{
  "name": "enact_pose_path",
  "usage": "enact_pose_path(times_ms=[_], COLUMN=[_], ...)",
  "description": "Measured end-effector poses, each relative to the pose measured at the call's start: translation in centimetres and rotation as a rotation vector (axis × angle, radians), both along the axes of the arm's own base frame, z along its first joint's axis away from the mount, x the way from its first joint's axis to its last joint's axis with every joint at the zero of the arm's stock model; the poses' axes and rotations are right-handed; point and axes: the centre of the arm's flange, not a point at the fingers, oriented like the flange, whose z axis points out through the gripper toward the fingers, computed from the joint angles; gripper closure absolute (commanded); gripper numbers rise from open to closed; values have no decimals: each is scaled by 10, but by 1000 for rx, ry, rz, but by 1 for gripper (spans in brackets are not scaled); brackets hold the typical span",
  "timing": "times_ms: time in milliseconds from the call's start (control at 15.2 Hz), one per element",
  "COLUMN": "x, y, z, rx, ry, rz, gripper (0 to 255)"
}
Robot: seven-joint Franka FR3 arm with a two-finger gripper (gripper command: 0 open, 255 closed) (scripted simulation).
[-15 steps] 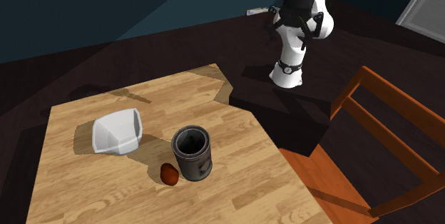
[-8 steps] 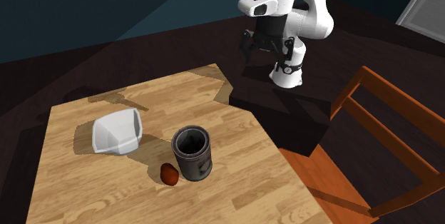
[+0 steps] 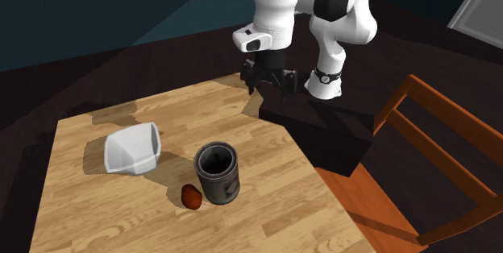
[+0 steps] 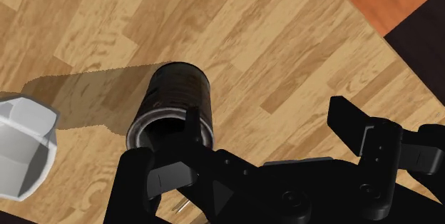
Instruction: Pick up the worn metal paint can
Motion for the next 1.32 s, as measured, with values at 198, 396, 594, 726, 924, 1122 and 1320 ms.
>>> enact_pose_path(times_ms=[198, 396, 594, 726, 924, 1122, 1320], x=[25, 48, 67, 83, 107, 131, 146], y=[-20, -43, -65, -81, -106, -130, -150], z=[-23, -48, -74, -89, -112, -135, -161], rx=[0, -1, -1, -2, -3, -3, -3], ry=[6, 13, 19, 23, 30, 36, 42], rz=[-7, -14, -20, -25, -32, -38, -44], gripper=[0, 0, 0, 0, 0, 0, 0])
